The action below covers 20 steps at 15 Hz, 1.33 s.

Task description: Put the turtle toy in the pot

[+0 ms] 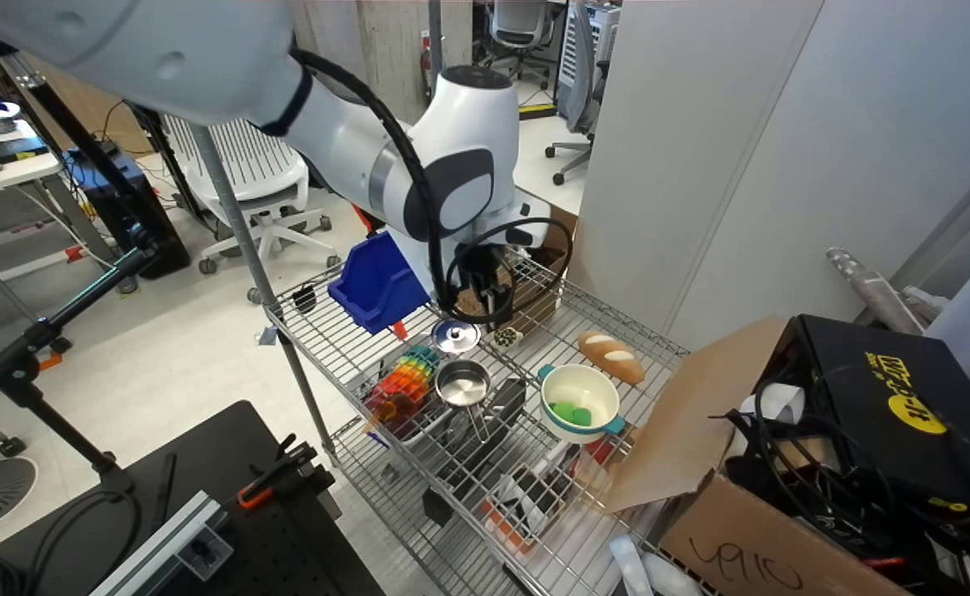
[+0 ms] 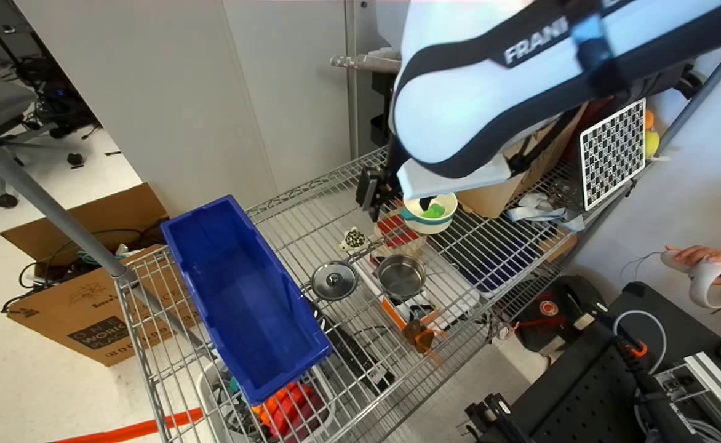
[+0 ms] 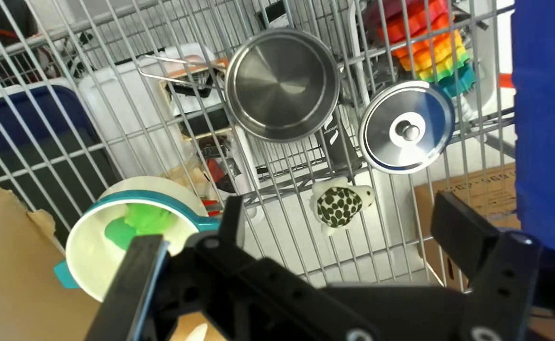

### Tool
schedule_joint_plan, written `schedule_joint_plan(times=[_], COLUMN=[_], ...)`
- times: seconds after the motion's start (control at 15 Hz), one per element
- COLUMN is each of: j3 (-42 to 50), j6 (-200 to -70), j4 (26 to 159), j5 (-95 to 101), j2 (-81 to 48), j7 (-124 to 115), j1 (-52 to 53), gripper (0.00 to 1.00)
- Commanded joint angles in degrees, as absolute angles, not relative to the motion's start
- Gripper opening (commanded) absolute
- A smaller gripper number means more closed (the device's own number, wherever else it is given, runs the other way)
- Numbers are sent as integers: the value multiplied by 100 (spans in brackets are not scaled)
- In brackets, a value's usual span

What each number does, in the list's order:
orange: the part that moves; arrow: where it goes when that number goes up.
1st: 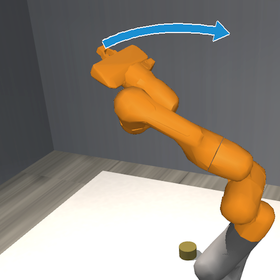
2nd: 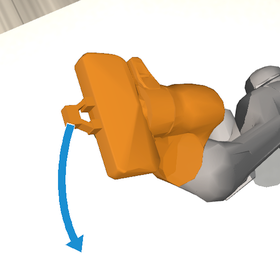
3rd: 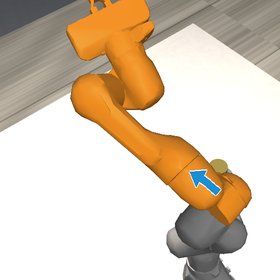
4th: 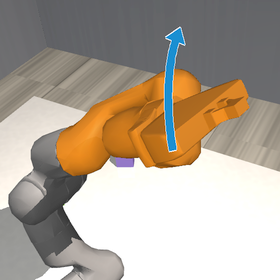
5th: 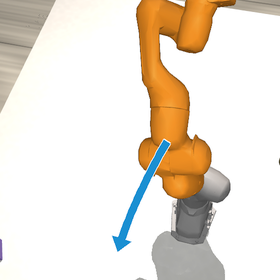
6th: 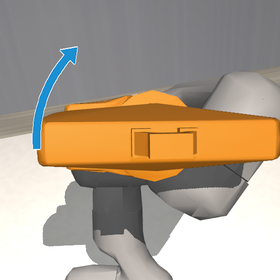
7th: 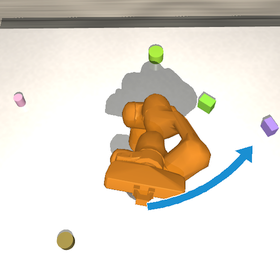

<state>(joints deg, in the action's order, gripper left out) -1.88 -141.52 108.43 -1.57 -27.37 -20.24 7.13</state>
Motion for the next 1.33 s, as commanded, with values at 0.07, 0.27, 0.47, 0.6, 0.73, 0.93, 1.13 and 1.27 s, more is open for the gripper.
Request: schedule_joint_plan(times=[0.07,0.27,0.47,0.6,0.73,0.93,1.13,1.27], j3=[151,312,398,397,402,405,453,522], j6=[-13851,-13662,-13315,-13014,-12740,-12329,-11865,-11558], j4=[9076,8159,7291,6720,6165,5368,4544,4032], j5=[19,-22,-56,-84,-76,-85,-46,-39], j2=[-4271,-5102,-5806,-6199,-6558,-7033,-7533,-7844], j7=[-2562,-2755,-2904,-2961,-3008,-3086,-3202,-3253], j1=[1122,1283,1367,1376,1381,1348,1286,1256], gripper=[100,100,100,100,100,85,58,42])
